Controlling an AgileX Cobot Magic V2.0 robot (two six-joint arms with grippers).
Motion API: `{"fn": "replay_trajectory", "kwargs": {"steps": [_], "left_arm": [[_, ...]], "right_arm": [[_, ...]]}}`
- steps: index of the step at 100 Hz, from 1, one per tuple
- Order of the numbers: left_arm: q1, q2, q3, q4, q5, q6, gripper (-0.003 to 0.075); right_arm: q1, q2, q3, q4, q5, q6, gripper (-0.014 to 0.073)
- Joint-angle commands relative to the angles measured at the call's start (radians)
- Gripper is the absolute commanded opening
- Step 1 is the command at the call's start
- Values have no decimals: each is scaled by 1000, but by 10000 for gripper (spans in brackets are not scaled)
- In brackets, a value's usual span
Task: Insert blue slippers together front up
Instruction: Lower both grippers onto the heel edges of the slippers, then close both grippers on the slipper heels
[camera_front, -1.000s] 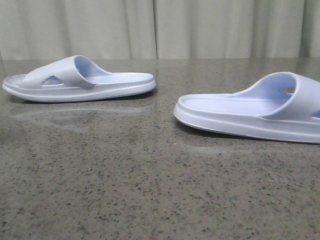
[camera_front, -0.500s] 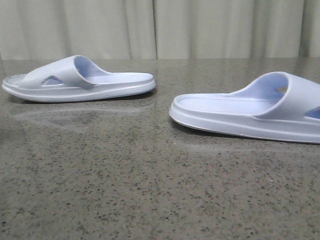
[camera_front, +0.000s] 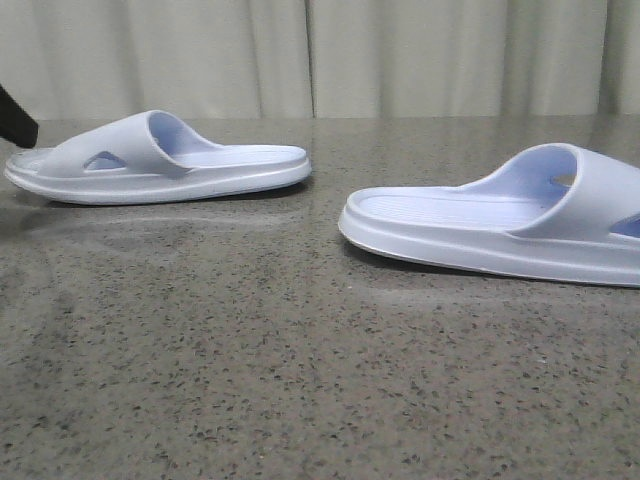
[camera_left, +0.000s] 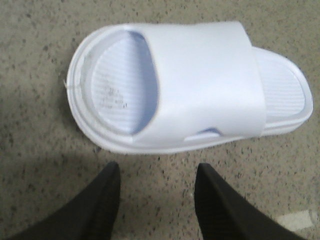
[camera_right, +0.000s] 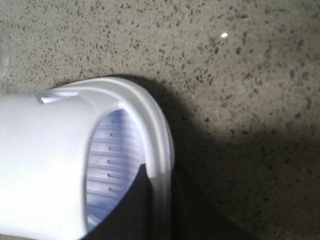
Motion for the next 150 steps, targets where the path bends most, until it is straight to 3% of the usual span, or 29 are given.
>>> {"fn": "replay_trajectory", "kwargs": {"steps": [1,42,57,76,123,135,146,150], "left_arm": [[-10,13,-79,-44,-5,6,304],[118,67,-137,-61,10,21,304],[118,99,-137,-80,42,59,304],[118,173,-137,-213,105,165,304],[118,251,-145,-333,113,273,293],[118,251,-145,-332,113,273,193],[118,251,-145,-332,117,273,15],[118,251,-145,-330,122,275,15]], "right_arm": [[-5,-18,-27,33,-6,-17,-107],[-5,-18,-27,33,-14,-17,-107],[-5,-18,-27,33,-17,-17,-107],[-5,-18,-27,33,-21,-17,-107],[-5,-18,-27,33,-33,-17,-107],[-5,-18,-27,33,-35,-17,-107],[-5,-18,-27,33,-36,-17,-107],[-5,-18,-27,33,-36,-17,-107]]}}
